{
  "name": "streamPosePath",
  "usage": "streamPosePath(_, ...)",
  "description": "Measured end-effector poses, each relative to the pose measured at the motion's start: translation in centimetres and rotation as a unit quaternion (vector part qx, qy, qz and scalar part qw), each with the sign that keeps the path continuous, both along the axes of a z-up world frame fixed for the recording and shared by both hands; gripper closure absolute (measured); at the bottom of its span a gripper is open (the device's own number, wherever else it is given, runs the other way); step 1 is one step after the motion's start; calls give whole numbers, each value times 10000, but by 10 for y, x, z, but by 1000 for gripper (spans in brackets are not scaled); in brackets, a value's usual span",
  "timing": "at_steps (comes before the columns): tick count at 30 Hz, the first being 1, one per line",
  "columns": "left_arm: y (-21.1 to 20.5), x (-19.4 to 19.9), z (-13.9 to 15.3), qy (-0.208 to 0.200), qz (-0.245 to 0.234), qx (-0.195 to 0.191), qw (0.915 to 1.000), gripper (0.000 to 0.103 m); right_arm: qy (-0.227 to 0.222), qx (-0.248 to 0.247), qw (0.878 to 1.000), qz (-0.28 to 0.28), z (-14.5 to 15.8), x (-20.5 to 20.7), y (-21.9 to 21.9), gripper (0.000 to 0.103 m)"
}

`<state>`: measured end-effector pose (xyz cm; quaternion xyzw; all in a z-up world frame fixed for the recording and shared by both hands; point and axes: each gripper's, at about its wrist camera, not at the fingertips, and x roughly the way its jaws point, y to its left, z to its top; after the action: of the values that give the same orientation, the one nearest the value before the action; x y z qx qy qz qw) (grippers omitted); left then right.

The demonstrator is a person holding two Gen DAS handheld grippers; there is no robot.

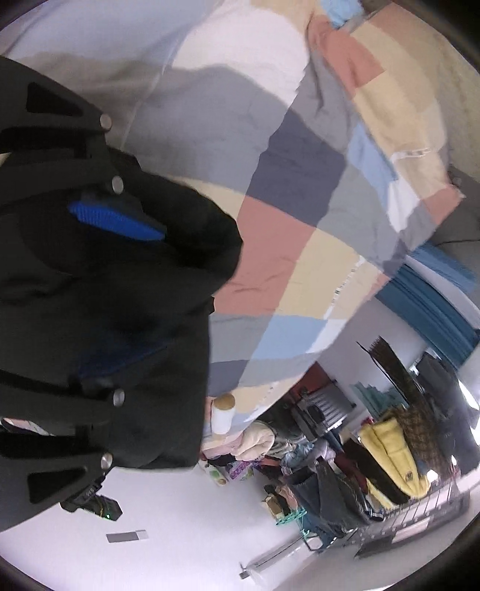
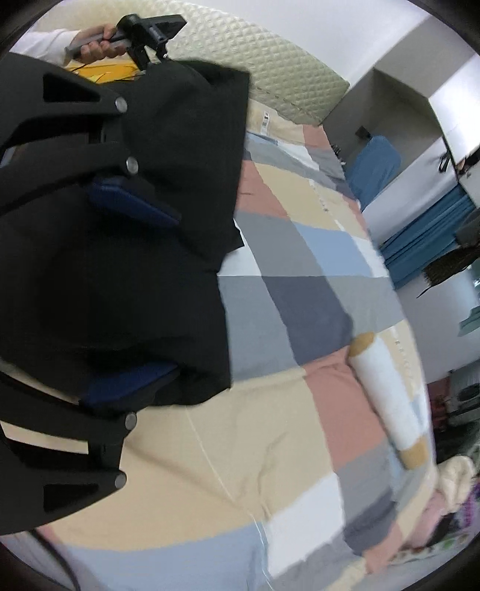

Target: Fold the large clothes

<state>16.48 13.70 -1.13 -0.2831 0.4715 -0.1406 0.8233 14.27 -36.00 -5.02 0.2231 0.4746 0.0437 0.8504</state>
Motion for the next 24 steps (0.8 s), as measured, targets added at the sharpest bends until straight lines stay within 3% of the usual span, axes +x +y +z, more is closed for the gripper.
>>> streamPosePath(4,-4,-33,32,-512,4,579,9970,37,-265,-157,9995,14,28,-32,2,27)
streamPosePath(10,-52,-59,53,-1192,-172,1383,9830,31,-760,-570,9953,187,53,-54,40,23)
streamPosePath(14,-106,-54,49,-1397,-496,1948,9696,31,-1065,-752,9905,425,55,-49,86,22)
streamPosePath(19,-161,-38,37,-1591,-733,2274,9579,31,-1313,-1125,9830,621,44,-26,135,21)
streamPosePath(24,-191,-8,4,-1585,-868,2992,9369,31,-1313,-1426,9789,639,11,5,162,20)
